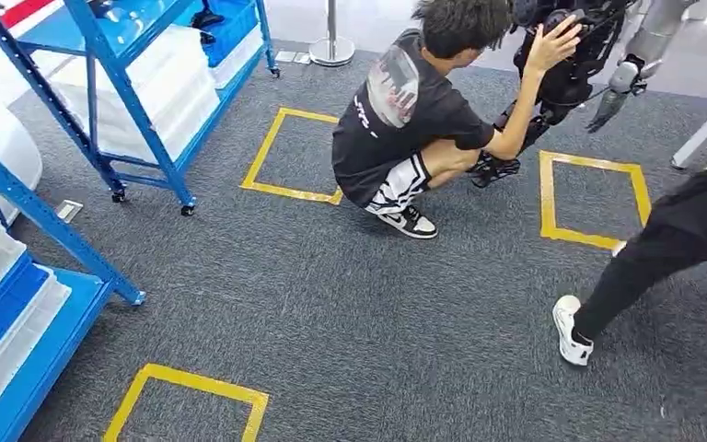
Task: Take the parts from the cabinet and place them on the table.
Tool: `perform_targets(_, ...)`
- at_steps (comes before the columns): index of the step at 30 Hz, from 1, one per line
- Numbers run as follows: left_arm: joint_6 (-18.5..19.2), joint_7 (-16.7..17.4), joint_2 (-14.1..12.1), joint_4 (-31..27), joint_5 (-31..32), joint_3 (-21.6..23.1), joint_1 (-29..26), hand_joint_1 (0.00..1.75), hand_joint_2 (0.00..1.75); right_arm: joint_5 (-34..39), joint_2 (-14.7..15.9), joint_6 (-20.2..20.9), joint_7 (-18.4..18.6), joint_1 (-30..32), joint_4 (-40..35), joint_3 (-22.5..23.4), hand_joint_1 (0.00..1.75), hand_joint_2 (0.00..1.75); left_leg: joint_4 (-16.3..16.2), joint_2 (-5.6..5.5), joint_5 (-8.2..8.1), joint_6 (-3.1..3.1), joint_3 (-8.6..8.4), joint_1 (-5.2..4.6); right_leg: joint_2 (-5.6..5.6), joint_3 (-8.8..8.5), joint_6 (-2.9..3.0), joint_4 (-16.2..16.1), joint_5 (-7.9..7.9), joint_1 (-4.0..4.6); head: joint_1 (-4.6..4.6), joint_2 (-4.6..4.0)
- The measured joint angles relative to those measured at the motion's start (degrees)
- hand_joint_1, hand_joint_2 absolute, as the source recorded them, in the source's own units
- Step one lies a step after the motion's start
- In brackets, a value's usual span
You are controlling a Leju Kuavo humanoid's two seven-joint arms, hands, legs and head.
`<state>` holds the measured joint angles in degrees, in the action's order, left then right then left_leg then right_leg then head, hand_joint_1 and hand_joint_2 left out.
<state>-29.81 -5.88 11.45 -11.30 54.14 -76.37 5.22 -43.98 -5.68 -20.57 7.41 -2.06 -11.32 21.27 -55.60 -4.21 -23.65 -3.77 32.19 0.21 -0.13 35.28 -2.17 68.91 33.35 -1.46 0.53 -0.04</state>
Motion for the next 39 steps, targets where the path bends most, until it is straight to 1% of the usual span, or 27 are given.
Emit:
perform_targets(2, 0.13, 0.00, 0.00, 0.00, 0.00, 0.00, 0.00, 0.00, 0.00, -0.57, 0.15, 0.02, 0.00, -0.07, 0.00, -0.37, 0.00, 0.00, -0.71, -1.30, -0.37, 0.91, 0.08, 0.38, 1.48, -4.86, -1.65, -10.61, -4.49, -1.13, 0.02, 0.00)
perform_targets(3, 0.11, 0.04, -0.07, -0.02, 0.00, 0.00, 0.00, 0.00, 0.00, -0.98, -0.02, 0.17, 0.04, -0.10, 0.13, -0.54, 0.00, 0.00, -1.41, -1.77, -0.74, 1.59, 0.46, 0.13, 2.94, -5.22, -1.55, -12.16, -4.88, -0.90, 0.35, 0.00)
perform_targets(4, 0.00, 0.09, -0.07, -0.02, 0.00, 0.00, 0.00, 0.00, 0.00, -1.29, -0.02, 0.17, 0.09, -0.15, 0.13, -0.74, 0.00, 0.00, -1.82, -2.14, -1.11, 2.05, 0.71, -0.01, 2.20, -5.13, -0.44, -12.36, -5.15, -0.90, 0.24, 0.00)
perform_targets(6, -0.15, 0.31, -0.02, 0.00, 0.00, 0.00, -0.24, 0.00, 0.00, -1.88, 0.11, 0.15, 0.35, -0.33, 0.13, -1.33, 0.00, 0.00, -1.64, -2.48, -0.98, 2.38, 0.71, 0.36, 1.68, -5.81, 0.63, -12.12, -5.14, -0.29, 0.02, 0.00)
perform_targets(7, -0.20, 0.35, -0.02, 0.00, 0.00, 0.00, -0.36, 0.00, 0.00, -1.97, 0.09, 0.17, 0.48, -0.35, 0.13, -1.49, 0.00, 0.00, -1.86, -2.85, -0.90, 2.58, 0.87, 0.69, 1.14, -5.81, 1.06, -12.16, -5.38, -0.61, -0.04, 0.02)
perform_targets(8, -0.20, 0.39, -0.02, 0.00, 0.00, 0.00, -0.40, 0.00, 0.00, -2.03, 0.07, 0.15, 0.52, -0.32, 0.13, -1.62, 0.00, 0.00, -2.68, -1.33, -1.42, 2.72, 1.13, 0.88, 0.68, -5.90, 1.30, -12.25, -5.52, -0.70, -0.04, 0.00)
perform_targets(9, -0.22, 0.39, -0.02, 0.00, 0.00, 0.00, -0.37, 0.00, 0.00, -2.08, 0.04, 0.15, 0.52, -0.24, 0.13, -1.79, 0.00, 0.00, -4.70, 1.45, -2.76, 2.85, 1.97, 0.69, 0.42, -5.94, 1.64, -12.25, -5.57, -0.53, -0.26, 0.00)
perform_targets(10, -0.22, 0.39, 0.00, 0.00, 0.00, 0.00, -0.27, 0.00, 0.00, -2.12, 0.04, 0.15, 0.52, -0.09, 0.13, -1.86, 0.00, 0.00, -9.02, 3.10, -5.21, 3.03, 4.04, 0.75, -0.18, -5.99, 1.93, -12.25, -5.38, -0.17, -0.55, 0.00)
perform_targets(12, -0.20, 0.39, 0.04, 0.00, 0.04, 0.00, -0.20, 0.00, 0.00, -2.19, 0.09, 0.15, 0.70, 0.11, 0.13, -1.88, 0.00, 0.00, -18.61, 3.94, -9.33, 3.12, 8.88, 0.79, -1.56, -5.98, 2.36, -12.24, -5.10, 0.49, -0.50, 0.00)
perform_targets(13, -0.20, 0.37, 0.07, 0.00, 0.04, 0.00, -0.22, 0.00, 0.00, -2.34, 0.13, 0.15, 0.92, 0.16, 0.13, -1.90, 0.00, 0.00, -21.07, 3.98, -9.86, 3.04, 10.23, 0.78, -2.12, -5.99, 2.50, -12.24, -5.00, 0.76, -0.50, 0.00)
perform_targets(14, -0.20, 0.35, 0.07, 0.00, 0.04, 0.00, -0.24, 0.00, 0.00, -2.56, 0.15, 0.13, 1.14, 0.16, 0.13, -1.99, 0.00, 0.00, -20.99, 3.98, -8.96, 2.72, 10.34, 0.75, -2.84, -6.12, 2.69, -12.24, -4.86, 1.11, -0.50, 0.00)
perform_targets(16, -0.20, 0.09, 0.07, 0.00, 0.15, 0.00, -0.29, 0.00, 0.00, -2.99, 0.09, 0.04, 1.53, 0.09, 0.13, -2.34, 0.00, 0.00, -12.95, 4.34, -4.28, 1.45, 6.24, 0.19, -3.97, -6.63, 3.11, -12.24, -4.52, 1.55, -0.48, 0.00)
perform_targets(17, -0.20, -0.09, 0.04, 0.00, 0.24, 0.02, -0.27, 0.00, 0.00, -3.17, 0.04, 0.00, 1.70, 0.04, 0.13, -2.44, 0.00, 0.00, -7.67, 5.69, -1.99, 0.49, 3.36, -0.49, -4.50, -6.96, 3.29, -12.27, -4.33, 1.69, -0.50, 0.00)
perform_targets(18, -0.17, -0.24, 0.00, -0.02, 0.33, 0.07, -0.18, 0.00, 0.00, -3.21, -0.07, -0.04, 1.86, 0.07, 0.15, -2.65, 0.00, 0.00, -4.06, 8.63, -1.73, -0.52, 1.50, -1.53, -4.93, -6.89, 3.22, -12.38, -4.17, 1.66, -0.46, 0.00)
perform_targets(19, -0.17, -0.33, -0.20, -0.06, 0.42, 0.28, 0.09, 0.00, 0.00, -3.28, -0.15, -0.11, 1.92, 0.08, 0.15, -2.78, 0.00, 0.00, -3.80, 8.86, -2.19, -0.57, 1.42, -1.64, -5.51, -7.13, 2.81, -12.43, -3.91, 2.24, -0.37, 0.00)
perform_targets(21, -0.13, -0.46, -0.20, -0.06, 0.90, 0.61, 0.03, 0.00, 0.00, -3.32, -0.20, -0.31, 1.99, -0.16, 0.15, -2.82, 0.00, 0.00, -3.62, 7.70, -2.08, -0.84, 1.62, -1.98, -6.69, -7.23, 2.57, -12.58, -3.79, 1.86, -0.48, 0.00)
perform_targets(23, -0.15, -0.50, -0.20, -0.07, 0.94, 0.83, -0.02, 0.00, 0.00, -3.34, -0.42, -0.44, 1.99, -0.07, 0.11, -2.91, 0.00, 0.00, -1.32, 6.03, -0.95, -1.23, 0.22, -1.64, -7.14, -7.97, 2.30, -13.22, -3.64, 2.86, -0.50, 0.02)
perform_targets(24, -0.13, -0.55, -0.15, -0.04, 0.98, 1.01, -0.08, 0.00, 0.00, -3.34, -0.26, -0.48, 2.01, -0.14, 0.11, -2.95, 0.00, 0.00, -0.10, 5.55, -0.35, -0.99, -0.40, -1.14, -3.88, -7.41, 2.13, -11.93, -3.18, 2.20, -0.20, 0.00)
perform_targets(25, -0.11, -0.66, -0.09, -0.06, 0.98, 1.07, -0.05, 0.00, 0.00, -3.34, -0.15, -0.50, 2.03, -0.07, 0.11, -2.97, 0.00, 0.00, 0.30, 4.93, 0.06, -1.49, -0.49, -0.93, -1.32, -5.60, 2.36, -8.48, -1.46, 2.04, -0.46, 0.00)
perform_targets(27, -0.02, -0.74, -0.04, -0.07, 0.98, 1.18, 0.08, 0.00, 0.00, -3.34, -0.02, -0.50, 2.03, 0.22, 0.15, -2.97, 0.00, 0.00, 0.30, 3.37, 0.13, -1.52, -0.22, -0.80, 0.01, -0.44, 2.27, 1.06, 2.19, 1.34, -0.22, 0.02)
perform_targets(29, -0.02, -0.74, 0.00, -0.04, 0.98, 1.27, 0.03, 0.00, 0.00, -3.32, 0.15, -0.53, 2.03, 0.40, 0.17, -2.97, 0.00, 0.00, 0.22, 1.54, 0.15, -1.23, -0.16, -0.51, 0.05, 2.40, 0.99, 5.50, 2.62, 0.53, -0.20, 0.00)
perform_targets(30, -0.02, -0.74, 0.00, -0.04, 0.98, 1.27, 0.02, 0.00, 0.00, -3.32, 0.22, -0.53, 2.01, 0.49, 0.17, -2.97, 0.00, 0.00, 0.15, 0.68, 0.10, -0.85, -0.22, -0.26, 0.06, 1.62, -0.01, 3.22, 1.05, 0.03, -0.22, 0.00)
perform_targets(32, 0.09, -0.77, 0.00, -0.04, 0.98, 1.29, 0.00, 0.00, 0.00, -3.34, 0.33, -0.53, 2.01, 0.44, 0.17, -2.97, 0.00, 0.00, -0.61, -0.90, -0.28, 0.31, -0.18, 0.44, 0.79, -3.16, -2.33, -7.56, -3.96, -1.26, -0.20, 0.00)
perform_targets(33, 0.15, -0.79, -0.02, -0.04, 0.98, 1.31, -0.01, 0.00, 0.00, -3.37, 0.33, -0.53, 2.01, 0.44, 0.17, -2.99, 0.00, 0.00, -1.44, -1.45, -0.68, 0.96, 0.30, 0.53, 2.76, -5.01, -3.11, -11.82, -5.22, -2.08, -0.07, 0.00)
perform_targets(35, 0.17, -0.83, -0.13, -0.07, 0.98, 1.33, -0.02, 0.00, 0.00, -3.39, 0.15, -0.55, 1.95, 0.27, 0.24, -3.06, 0.00, 0.00, -2.41, -2.13, -1.52, 2.05, 0.90, 0.21, 2.15, -4.64, -0.56, -11.45, -5.00, -1.18, 0.20, 0.00)
perform_targets(37, 0.26, -0.83, -0.13, -0.04, 1.01, 1.33, -0.32, 0.00, 0.00, -3.41, 0.31, -0.55, 1.92, 0.14, 0.24, -3.08, 0.00, 0.00, -2.44, -2.55, -1.52, 2.35, 1.04, 0.71, 1.48, -5.18, 0.82, -11.37, -5.01, -0.94, -0.09, 0.00)
perform_targets(39, 0.37, -0.85, -0.22, -0.04, 1.01, 1.33, -0.44, 0.00, 0.00, -3.32, 0.31, -0.55, 1.92, 0.21, 0.24, -3.08, 0.00, 0.00, -3.05, -2.09, -1.63, 2.59, 1.21, 1.08, 0.74, -5.25, 1.29, -11.48, -5.27, -1.31, -0.07, 0.00)
